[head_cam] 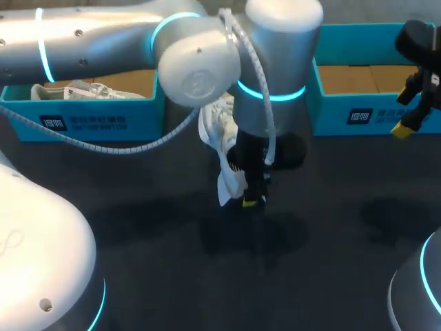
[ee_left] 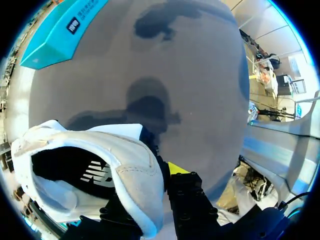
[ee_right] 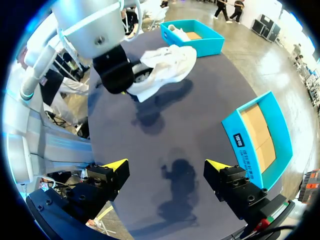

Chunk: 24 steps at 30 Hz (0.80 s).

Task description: Take the shoe out of the shoebox, open the shoe tongue, remove and reinsert the insole, then place the shoe into the shoebox

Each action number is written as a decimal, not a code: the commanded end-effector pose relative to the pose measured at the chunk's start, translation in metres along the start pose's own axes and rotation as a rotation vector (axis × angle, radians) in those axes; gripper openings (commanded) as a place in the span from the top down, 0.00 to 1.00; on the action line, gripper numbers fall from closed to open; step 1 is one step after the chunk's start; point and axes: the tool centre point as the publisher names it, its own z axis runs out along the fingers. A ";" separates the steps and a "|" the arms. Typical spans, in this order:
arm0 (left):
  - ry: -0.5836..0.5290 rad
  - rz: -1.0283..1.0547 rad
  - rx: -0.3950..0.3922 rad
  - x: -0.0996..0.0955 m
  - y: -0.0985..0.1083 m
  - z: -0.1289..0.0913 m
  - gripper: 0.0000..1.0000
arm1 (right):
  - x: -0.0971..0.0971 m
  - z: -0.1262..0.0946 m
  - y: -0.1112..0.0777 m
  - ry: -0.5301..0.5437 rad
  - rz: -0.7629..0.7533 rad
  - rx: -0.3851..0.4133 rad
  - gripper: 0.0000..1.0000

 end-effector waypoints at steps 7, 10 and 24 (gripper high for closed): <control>-0.030 -0.010 0.072 -0.003 0.030 -0.069 1.00 | -0.002 0.000 0.002 0.003 0.002 0.005 0.00; -0.040 -0.017 0.076 -0.004 0.033 -0.079 1.00 | -0.002 0.000 0.002 0.003 0.002 0.005 0.00; -0.063 -0.036 0.066 -0.002 0.034 -0.085 1.00 | -0.002 0.000 0.002 0.003 0.002 0.005 0.00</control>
